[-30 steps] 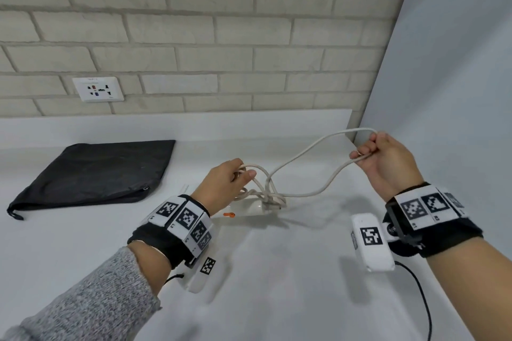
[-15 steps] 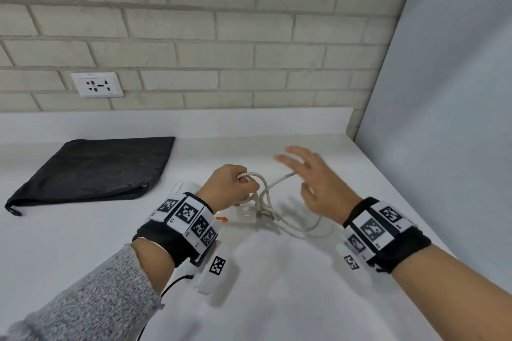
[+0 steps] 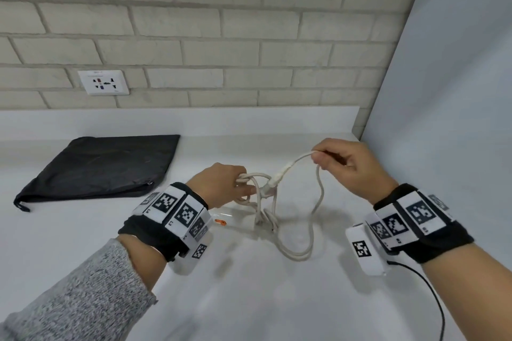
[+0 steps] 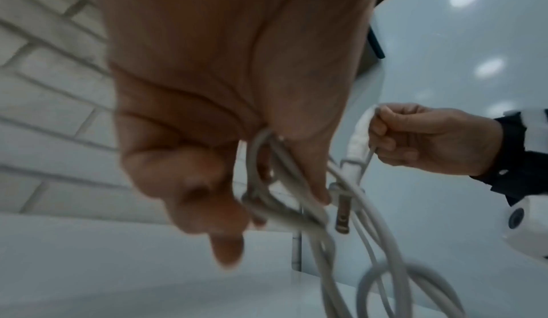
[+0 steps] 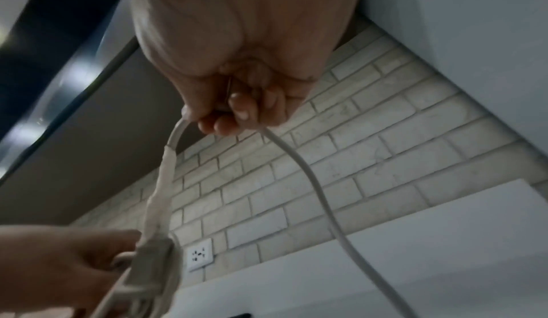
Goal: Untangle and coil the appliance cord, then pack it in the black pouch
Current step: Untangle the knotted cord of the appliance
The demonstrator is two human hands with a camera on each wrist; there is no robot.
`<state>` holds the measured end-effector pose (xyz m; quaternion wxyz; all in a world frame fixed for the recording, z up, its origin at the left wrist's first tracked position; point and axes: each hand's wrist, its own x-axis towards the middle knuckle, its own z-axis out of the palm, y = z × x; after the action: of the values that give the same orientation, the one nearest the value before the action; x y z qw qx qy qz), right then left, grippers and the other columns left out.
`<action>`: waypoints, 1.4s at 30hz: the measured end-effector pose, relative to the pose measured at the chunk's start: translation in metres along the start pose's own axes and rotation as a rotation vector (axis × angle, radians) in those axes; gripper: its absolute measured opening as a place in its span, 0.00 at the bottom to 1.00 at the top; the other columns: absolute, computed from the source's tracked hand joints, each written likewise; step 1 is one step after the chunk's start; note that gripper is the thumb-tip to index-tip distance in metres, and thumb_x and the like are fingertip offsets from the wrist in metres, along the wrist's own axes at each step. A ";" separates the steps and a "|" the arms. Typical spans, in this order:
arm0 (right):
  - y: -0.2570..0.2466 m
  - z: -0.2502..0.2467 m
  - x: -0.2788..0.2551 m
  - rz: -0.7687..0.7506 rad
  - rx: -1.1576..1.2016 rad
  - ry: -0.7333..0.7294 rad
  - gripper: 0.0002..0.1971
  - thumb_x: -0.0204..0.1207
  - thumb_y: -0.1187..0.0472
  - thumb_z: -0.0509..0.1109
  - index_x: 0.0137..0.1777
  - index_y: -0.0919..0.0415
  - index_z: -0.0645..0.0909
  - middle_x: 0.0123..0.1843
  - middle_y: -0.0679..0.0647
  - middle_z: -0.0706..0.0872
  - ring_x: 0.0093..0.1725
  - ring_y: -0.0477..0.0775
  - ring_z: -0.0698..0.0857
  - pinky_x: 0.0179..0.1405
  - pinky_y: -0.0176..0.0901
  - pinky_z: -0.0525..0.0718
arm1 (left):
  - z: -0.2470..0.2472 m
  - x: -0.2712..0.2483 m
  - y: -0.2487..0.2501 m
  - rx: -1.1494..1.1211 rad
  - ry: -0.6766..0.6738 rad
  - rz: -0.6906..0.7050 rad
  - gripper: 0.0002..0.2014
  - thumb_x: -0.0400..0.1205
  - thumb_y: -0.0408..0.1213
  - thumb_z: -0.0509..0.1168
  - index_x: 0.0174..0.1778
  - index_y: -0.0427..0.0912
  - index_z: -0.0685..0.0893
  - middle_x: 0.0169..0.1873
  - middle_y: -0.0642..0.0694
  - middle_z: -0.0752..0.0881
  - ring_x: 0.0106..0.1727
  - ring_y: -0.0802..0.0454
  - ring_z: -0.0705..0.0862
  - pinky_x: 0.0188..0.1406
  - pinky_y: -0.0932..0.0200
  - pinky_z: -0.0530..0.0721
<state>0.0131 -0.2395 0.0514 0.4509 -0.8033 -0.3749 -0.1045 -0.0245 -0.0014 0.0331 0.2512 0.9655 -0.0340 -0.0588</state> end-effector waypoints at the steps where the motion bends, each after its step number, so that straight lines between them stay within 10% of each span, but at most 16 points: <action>1: 0.002 -0.004 -0.003 0.048 0.084 0.027 0.09 0.73 0.58 0.64 0.32 0.51 0.78 0.27 0.43 0.79 0.27 0.42 0.73 0.29 0.26 0.70 | -0.003 -0.001 0.000 0.016 -0.029 -0.030 0.15 0.78 0.52 0.64 0.44 0.43 0.82 0.25 0.48 0.80 0.18 0.58 0.75 0.19 0.66 0.74; 5: 0.016 -0.022 -0.010 0.267 0.402 0.260 0.15 0.78 0.64 0.63 0.28 0.57 0.77 0.22 0.45 0.75 0.21 0.43 0.66 0.19 0.28 0.63 | 0.000 0.001 -0.006 -0.202 -0.078 -0.046 0.07 0.79 0.41 0.64 0.45 0.43 0.85 0.21 0.45 0.82 0.11 0.59 0.75 0.13 0.69 0.71; 13: 0.063 -0.014 -0.012 0.518 -0.096 0.209 0.15 0.78 0.61 0.63 0.29 0.57 0.78 0.27 0.56 0.83 0.17 0.41 0.73 0.25 0.33 0.73 | 0.009 0.003 -0.004 -0.392 0.266 0.374 0.22 0.74 0.16 0.61 0.42 0.54 0.78 0.39 0.49 0.89 0.39 0.58 0.89 0.42 0.68 0.86; 16: 0.070 -0.005 -0.008 0.604 -0.177 0.120 0.07 0.78 0.62 0.63 0.45 0.60 0.83 0.44 0.63 0.85 0.23 0.45 0.79 0.25 0.35 0.79 | 0.011 0.001 0.000 -0.271 0.400 0.578 0.27 0.71 0.13 0.58 0.47 0.55 0.77 0.41 0.55 0.85 0.45 0.59 0.85 0.44 0.72 0.81; 19: 0.054 0.007 0.002 0.497 -0.145 0.071 0.17 0.79 0.60 0.63 0.68 0.61 0.74 0.61 0.58 0.73 0.45 0.56 0.83 0.47 0.37 0.83 | 0.011 0.000 0.004 -0.199 0.480 0.667 0.27 0.67 0.15 0.52 0.49 0.53 0.76 0.40 0.58 0.79 0.43 0.64 0.78 0.43 0.79 0.74; 23: 0.009 0.029 0.014 0.331 0.241 -0.171 0.13 0.81 0.60 0.57 0.60 0.58 0.79 0.50 0.54 0.82 0.43 0.46 0.82 0.42 0.25 0.77 | 0.008 0.004 0.003 -0.221 0.514 0.630 0.29 0.67 0.13 0.55 0.50 0.53 0.74 0.40 0.66 0.80 0.42 0.54 0.79 0.40 0.68 0.79; 26: 0.000 0.033 0.020 0.288 0.469 -0.072 0.06 0.79 0.65 0.60 0.48 0.61 0.78 0.39 0.57 0.86 0.31 0.48 0.83 0.40 0.40 0.80 | 0.002 0.004 -0.002 -0.334 0.416 0.551 0.26 0.71 0.16 0.61 0.49 0.56 0.71 0.49 0.72 0.82 0.51 0.58 0.83 0.49 0.67 0.81; 30: -0.002 0.029 0.024 0.275 0.535 0.014 0.04 0.75 0.63 0.64 0.40 0.61 0.75 0.32 0.55 0.86 0.25 0.51 0.81 0.38 0.53 0.78 | -0.018 -0.004 -0.001 -0.576 0.033 0.352 0.21 0.64 0.31 0.66 0.49 0.57 0.75 0.69 0.55 0.69 0.69 0.60 0.73 0.65 0.67 0.74; 33: -0.008 0.031 0.024 0.222 0.459 -0.074 0.05 0.77 0.69 0.63 0.40 0.62 0.73 0.33 0.58 0.83 0.25 0.49 0.82 0.35 0.46 0.82 | -0.028 -0.007 0.013 -0.687 0.036 0.299 0.14 0.68 0.38 0.64 0.49 0.54 0.81 0.63 0.56 0.76 0.63 0.64 0.76 0.55 0.71 0.76; 37: -0.018 0.038 0.024 0.167 0.430 -0.153 0.06 0.77 0.71 0.63 0.39 0.62 0.73 0.34 0.60 0.81 0.28 0.48 0.82 0.33 0.41 0.84 | -0.023 -0.001 0.026 -0.425 0.107 0.361 0.05 0.78 0.39 0.67 0.39 0.46 0.87 0.32 0.53 0.86 0.29 0.67 0.81 0.33 0.74 0.76; 42: -0.008 0.027 0.017 0.258 0.487 -0.008 0.06 0.79 0.65 0.60 0.41 0.62 0.69 0.36 0.60 0.83 0.31 0.58 0.85 0.37 0.51 0.84 | -0.027 0.005 0.013 -0.795 0.253 0.213 0.12 0.81 0.30 0.61 0.32 0.40 0.83 0.22 0.53 0.83 0.25 0.64 0.80 0.30 0.70 0.82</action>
<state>0.0147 -0.2066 0.0494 0.6386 -0.7128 -0.2856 0.0501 -0.0167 -0.0007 0.0623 0.6107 0.7843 -0.0771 0.0778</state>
